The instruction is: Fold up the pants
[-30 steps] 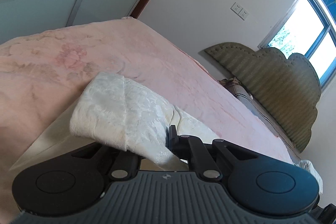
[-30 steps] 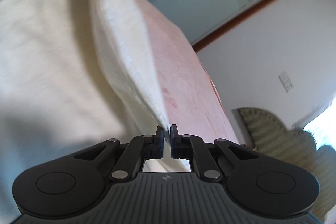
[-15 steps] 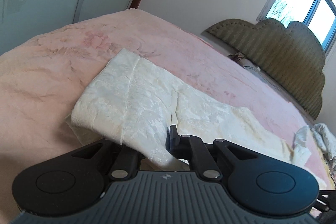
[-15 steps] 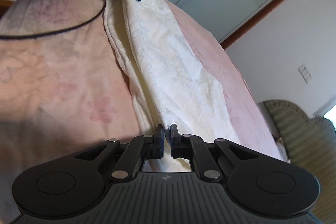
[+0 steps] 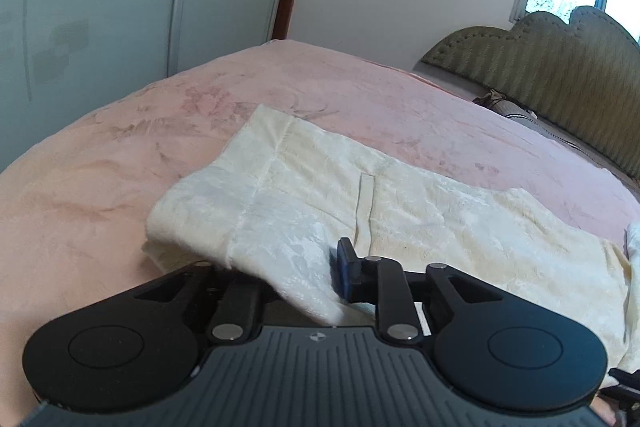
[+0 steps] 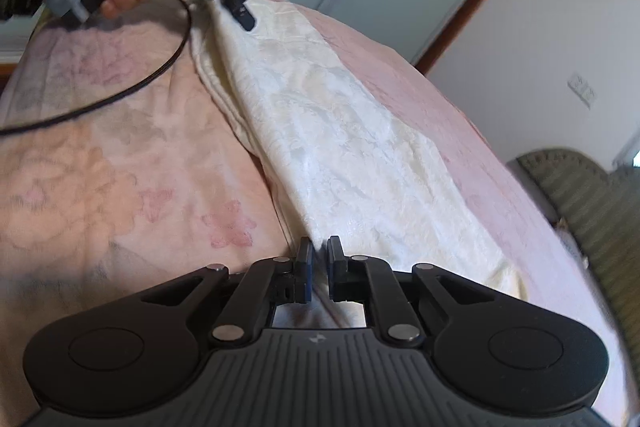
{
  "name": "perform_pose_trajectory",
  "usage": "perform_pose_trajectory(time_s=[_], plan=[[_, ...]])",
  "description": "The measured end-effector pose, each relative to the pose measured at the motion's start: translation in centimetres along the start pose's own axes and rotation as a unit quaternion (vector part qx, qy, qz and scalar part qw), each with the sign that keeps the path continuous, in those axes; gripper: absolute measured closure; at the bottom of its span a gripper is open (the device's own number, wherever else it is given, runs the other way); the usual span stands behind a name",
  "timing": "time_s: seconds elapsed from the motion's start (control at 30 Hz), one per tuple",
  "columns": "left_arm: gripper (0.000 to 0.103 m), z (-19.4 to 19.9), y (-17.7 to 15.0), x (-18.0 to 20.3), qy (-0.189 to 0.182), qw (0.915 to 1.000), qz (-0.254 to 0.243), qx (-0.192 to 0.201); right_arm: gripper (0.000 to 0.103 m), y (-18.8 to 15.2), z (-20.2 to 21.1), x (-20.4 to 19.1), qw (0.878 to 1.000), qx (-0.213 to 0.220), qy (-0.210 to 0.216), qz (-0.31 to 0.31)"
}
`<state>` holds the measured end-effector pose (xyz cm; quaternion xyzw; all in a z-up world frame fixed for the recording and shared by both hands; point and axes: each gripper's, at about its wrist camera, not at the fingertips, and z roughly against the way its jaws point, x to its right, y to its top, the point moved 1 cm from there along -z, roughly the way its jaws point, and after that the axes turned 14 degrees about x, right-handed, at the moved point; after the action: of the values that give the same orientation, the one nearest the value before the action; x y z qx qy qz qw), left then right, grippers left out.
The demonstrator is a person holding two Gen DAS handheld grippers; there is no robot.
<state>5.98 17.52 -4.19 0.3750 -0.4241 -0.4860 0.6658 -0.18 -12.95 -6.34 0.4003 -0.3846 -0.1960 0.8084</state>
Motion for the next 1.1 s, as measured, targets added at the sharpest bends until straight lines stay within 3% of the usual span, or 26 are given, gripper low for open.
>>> perform_pose_trajectory(time_s=[0.13, 0.23, 0.27, 0.33, 0.37, 0.43, 0.47, 0.57, 0.63, 0.7, 0.8, 0.87, 0.9, 1.0, 1.1], plan=[[0.048, 1.6, 1.8, -0.8, 0.047, 0.9988, 0.003, 0.016, 0.092, -0.3, 0.9, 0.9, 0.998, 0.011, -0.004, -0.057], [0.043, 3.3, 3.2, -1.2, 0.122, 0.9904, -0.026, 0.059, 0.091, -0.3, 3.8, 2.8, 0.994, 0.026, 0.01, -0.103], [0.043, 3.8, 3.7, -1.0, 0.136, 0.9872, -0.038, 0.074, 0.091, -0.5, 4.9, 3.8, 0.991, 0.032, 0.001, -0.131], [0.041, 4.5, 4.6, 0.2, 0.131, 0.9853, -0.053, 0.096, 0.091, -1.8, 7.3, 6.7, 0.979, 0.036, -0.049, -0.194], [0.039, 4.6, 5.0, 1.1, 0.116, 0.9864, -0.056, 0.102, 0.091, -2.7, 8.4, 8.2, 0.971, 0.031, -0.081, -0.222], [0.036, 4.7, 5.2, 3.4, 0.075, 0.9894, -0.059, 0.109, 0.091, -5.8, 10.5, 11.4, 0.942, 0.002, -0.173, -0.287], [0.032, 4.5, 5.1, 4.8, 0.048, 0.9907, -0.067, 0.108, 0.091, -7.3, 11.4, 12.7, 0.925, -0.013, -0.212, -0.316], [0.028, 3.6, 3.7, 9.8, -0.036, 0.9891, -0.107, 0.094, 0.091, -12.8, 14.6, 15.5, 0.856, -0.051, -0.313, -0.409], [0.028, 3.0, 2.4, 13.2, -0.092, 0.9842, -0.134, 0.07, 0.091, -16.4, 16.3, 16.0, 0.823, -0.091, -0.349, -0.438], [0.028, 2.5, 0.8, 16.4, -0.154, 0.9748, -0.154, 0.046, 0.091, -18.5, 18.4, 15.4, 0.817, -0.075, -0.357, -0.447], [0.027, 2.0, -1.2, 20.8, -0.232, 0.9553, -0.181, 0.026, 0.091, -18.6, 19.8, 15.9, 0.791, -0.095, -0.404, -0.449], [0.027, 1.8, -2.5, 23.3, -0.272, 0.9418, -0.197, 0.019, 0.087, -17.9, 19.4, 16.4, 0.788, -0.107, -0.425, -0.432], [0.027, 1.7, -3.2, 24.5, -0.289, 0.9353, -0.203, 0.014, 0.08, -17.7, 19.2, 16.6, 0.791, -0.097, -0.416, -0.438], [0.027, 1.8, -5.6, 26.8, -0.334, 0.9186, -0.21, -0.005, 0.045, -17.5, 18.1, 17.3, 0.801, -0.066, -0.364, -0.47], [0.027, 1.6, -7.9, 28.1, -0.357, 0.9068, -0.223, -0.019, 0.044, -17.6, 16.1, 16.6, 0.832, -0.116, -0.347, -0.416]])
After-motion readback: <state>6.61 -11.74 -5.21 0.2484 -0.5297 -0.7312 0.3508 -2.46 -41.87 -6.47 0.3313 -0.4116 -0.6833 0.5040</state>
